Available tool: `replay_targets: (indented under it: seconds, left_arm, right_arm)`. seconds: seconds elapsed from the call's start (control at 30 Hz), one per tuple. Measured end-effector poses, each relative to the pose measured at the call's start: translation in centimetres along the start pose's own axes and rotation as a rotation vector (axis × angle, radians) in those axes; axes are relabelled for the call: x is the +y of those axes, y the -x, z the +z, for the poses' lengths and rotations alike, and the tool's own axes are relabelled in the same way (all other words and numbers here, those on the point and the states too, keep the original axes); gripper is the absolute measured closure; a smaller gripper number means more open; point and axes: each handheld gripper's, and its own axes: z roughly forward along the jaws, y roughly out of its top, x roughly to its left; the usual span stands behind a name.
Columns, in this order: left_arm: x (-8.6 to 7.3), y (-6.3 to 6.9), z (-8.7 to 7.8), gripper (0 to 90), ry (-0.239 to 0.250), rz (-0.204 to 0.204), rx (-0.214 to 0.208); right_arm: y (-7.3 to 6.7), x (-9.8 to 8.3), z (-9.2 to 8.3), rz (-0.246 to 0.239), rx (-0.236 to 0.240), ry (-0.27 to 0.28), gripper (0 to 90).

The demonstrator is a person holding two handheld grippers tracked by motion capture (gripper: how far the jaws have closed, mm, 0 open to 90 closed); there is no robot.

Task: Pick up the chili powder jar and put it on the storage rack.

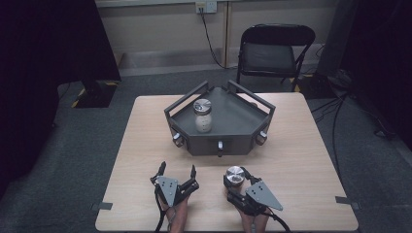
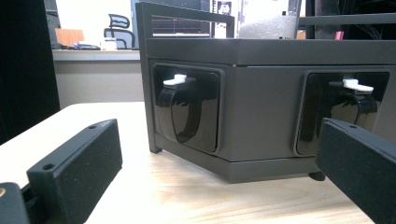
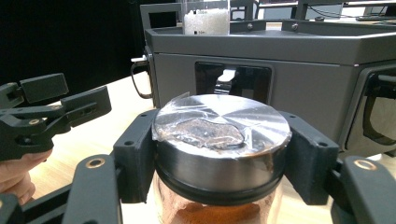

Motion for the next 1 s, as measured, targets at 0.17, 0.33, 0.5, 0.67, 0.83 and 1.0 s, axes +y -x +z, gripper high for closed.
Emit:
replay_targets:
  seconds: [0.17, 0.33, 0.5, 0.67, 0.83, 1.0]
  left_arm:
    - [0.0, 0.0, 0.0, 0.3, 0.000, 0.001, 0.000]
    - [0.0, 0.0, 0.0, 0.3, 0.000, 0.001, 0.000]
    - [0.0, 0.0, 0.0, 0.4, 0.000, 0.000, 0.002]
    - [0.0, 0.0, 0.0, 0.4, 0.000, 0.000, 0.003]
    - [0.0, 0.1, 0.0, 0.4, 0.000, 0.000, 0.004]
    - [0.0, 0.1, 0.0, 0.4, 0.000, 0.000, 0.007]
  right_arm:
    - [0.4, 0.7, -0.2, 0.015, 0.013, 0.002, 35.0]
    - [0.6, 1.4, -0.4, 0.008, 0.021, 0.008, 35.0]
    - [0.9, 2.1, -0.3, -0.003, 0.029, 0.014, 35.0]
    - [1.3, 2.9, 0.0, -0.016, 0.043, 0.016, 35.0]
    - [1.8, 4.0, 0.3, -0.027, 0.054, 0.023, 35.0]
    - [2.3, 5.2, 0.6, -0.039, 0.062, 0.029, 35.0]
